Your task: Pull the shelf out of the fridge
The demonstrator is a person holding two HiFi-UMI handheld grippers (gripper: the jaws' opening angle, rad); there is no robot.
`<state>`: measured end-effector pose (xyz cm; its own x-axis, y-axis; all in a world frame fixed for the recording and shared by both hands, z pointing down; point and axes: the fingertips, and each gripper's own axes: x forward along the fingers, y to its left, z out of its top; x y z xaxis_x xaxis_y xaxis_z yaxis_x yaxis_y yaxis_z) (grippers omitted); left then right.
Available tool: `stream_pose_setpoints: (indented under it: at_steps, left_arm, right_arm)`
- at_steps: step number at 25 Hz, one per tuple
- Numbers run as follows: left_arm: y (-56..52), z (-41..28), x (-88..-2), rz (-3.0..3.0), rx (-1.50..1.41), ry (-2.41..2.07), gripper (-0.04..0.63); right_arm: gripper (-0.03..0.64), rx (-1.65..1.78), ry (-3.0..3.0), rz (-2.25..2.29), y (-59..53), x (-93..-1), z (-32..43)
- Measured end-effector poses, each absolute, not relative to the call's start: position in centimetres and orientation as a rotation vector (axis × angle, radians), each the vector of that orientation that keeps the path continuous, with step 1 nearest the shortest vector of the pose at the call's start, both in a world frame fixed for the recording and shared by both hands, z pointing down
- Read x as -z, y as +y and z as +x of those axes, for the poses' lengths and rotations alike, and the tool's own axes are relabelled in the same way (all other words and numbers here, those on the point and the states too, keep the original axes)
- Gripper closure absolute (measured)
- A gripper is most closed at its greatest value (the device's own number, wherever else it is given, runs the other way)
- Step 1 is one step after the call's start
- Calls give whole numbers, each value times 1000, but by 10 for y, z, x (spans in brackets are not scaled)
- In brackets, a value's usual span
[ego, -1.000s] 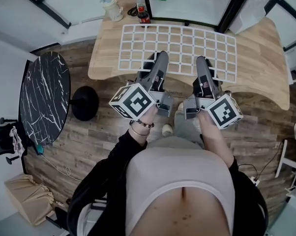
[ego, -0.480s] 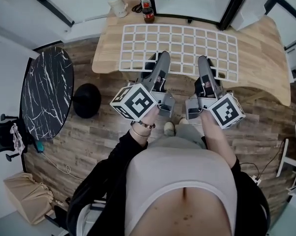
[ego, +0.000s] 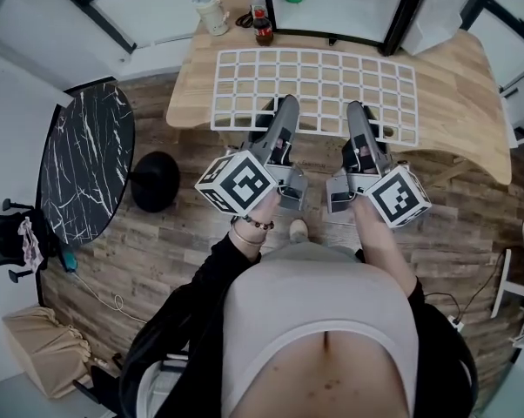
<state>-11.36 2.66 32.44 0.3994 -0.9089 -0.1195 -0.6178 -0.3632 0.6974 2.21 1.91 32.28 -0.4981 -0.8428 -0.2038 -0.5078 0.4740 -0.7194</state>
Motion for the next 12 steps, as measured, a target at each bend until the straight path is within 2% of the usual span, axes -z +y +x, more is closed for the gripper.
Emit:
stream_pose_setpoints:
  at_steps: [12]
  left_arm:
    - [124,-56,-328,2075,701,-1269,477]
  right_arm:
    - [499,794,2172,-1151,117,-325,82]
